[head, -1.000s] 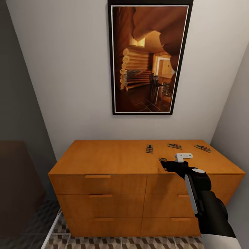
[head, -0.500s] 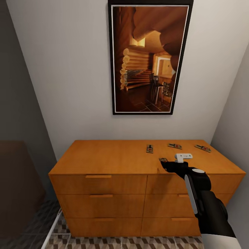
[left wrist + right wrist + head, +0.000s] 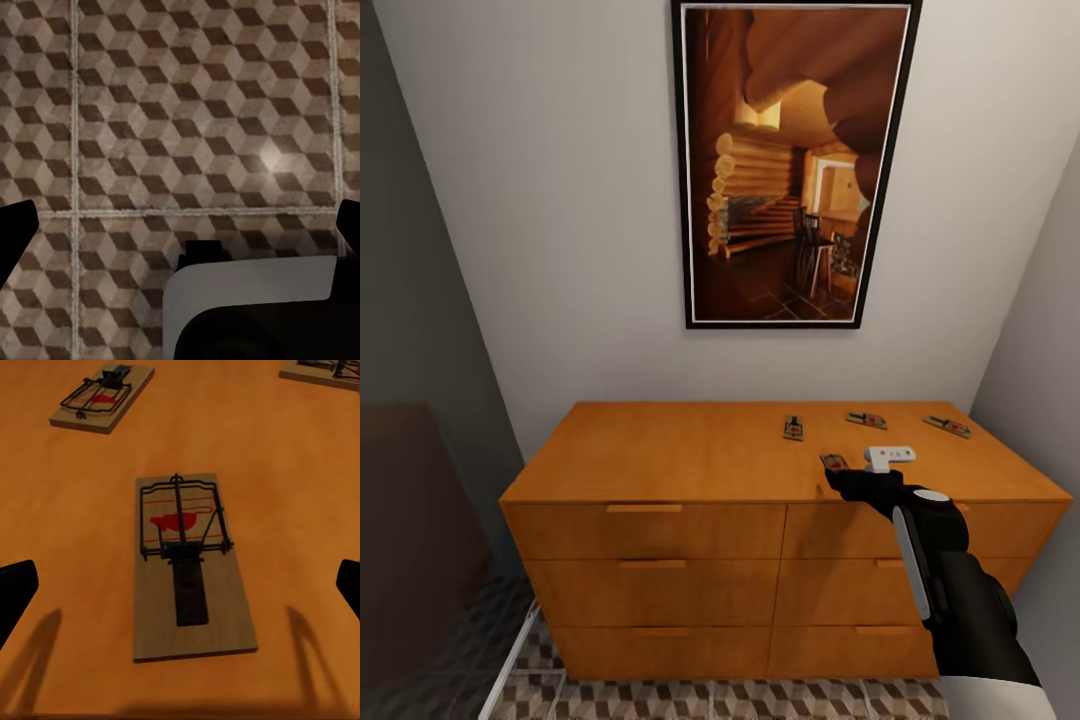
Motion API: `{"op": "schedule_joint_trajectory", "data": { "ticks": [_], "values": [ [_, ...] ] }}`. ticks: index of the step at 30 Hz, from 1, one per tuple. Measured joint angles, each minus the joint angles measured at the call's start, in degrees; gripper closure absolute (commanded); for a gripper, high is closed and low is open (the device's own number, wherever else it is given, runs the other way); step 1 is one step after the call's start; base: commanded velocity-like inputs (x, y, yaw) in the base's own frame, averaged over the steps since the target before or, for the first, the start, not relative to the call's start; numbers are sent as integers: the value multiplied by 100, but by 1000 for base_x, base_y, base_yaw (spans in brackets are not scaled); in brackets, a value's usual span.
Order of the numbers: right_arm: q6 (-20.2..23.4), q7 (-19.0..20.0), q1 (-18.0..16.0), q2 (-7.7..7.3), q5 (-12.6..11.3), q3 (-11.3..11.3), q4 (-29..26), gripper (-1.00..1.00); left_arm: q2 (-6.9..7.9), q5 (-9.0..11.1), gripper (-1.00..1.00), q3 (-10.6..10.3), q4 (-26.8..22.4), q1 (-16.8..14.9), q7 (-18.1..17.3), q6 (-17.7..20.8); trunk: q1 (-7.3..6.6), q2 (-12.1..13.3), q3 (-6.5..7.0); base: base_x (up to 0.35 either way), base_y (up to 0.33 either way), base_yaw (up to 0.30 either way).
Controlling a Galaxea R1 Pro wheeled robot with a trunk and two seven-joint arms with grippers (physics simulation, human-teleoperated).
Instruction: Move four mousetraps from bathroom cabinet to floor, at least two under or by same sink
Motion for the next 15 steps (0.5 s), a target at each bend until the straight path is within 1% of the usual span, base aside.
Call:
{"op": "schedule_joint_trajectory", "data": {
  "ticks": [15],
  "values": [
    [0,-6,1,-5,0,-5,73,-100,0,0,-100,3,0,0,0,0,0,0,-30,0,0,0]
  ]
}}
